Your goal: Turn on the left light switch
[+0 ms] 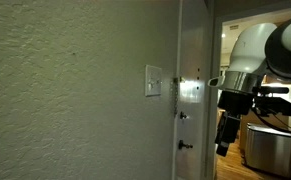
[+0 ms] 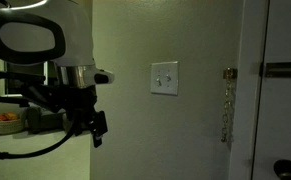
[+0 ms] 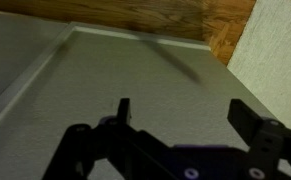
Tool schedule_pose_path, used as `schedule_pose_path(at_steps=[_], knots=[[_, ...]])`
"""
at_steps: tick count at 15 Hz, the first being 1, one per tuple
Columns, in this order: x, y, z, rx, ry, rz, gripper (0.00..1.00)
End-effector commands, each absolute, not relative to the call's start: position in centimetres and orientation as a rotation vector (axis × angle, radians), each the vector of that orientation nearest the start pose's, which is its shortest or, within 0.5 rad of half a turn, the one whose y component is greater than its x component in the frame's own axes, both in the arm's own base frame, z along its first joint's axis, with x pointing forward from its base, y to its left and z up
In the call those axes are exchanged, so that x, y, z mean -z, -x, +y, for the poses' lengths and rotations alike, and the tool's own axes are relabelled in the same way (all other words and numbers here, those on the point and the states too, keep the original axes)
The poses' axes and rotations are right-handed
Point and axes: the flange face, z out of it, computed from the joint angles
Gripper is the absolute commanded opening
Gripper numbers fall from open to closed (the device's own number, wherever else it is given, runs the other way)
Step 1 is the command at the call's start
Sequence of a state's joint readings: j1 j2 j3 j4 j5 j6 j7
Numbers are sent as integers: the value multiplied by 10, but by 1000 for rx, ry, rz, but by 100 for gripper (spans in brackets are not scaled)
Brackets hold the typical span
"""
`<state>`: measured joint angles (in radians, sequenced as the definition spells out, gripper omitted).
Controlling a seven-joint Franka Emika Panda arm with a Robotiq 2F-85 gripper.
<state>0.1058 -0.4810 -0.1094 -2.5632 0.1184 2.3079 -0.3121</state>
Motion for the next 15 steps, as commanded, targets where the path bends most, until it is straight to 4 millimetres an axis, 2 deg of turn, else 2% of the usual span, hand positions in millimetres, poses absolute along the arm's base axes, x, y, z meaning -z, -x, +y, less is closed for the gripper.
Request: schedule_pose_path(at_steps=[1, 15], knots=[[-451, -412, 0, 363, 2986, -368, 100], [-451, -414, 0, 351, 2992, -376, 100]])
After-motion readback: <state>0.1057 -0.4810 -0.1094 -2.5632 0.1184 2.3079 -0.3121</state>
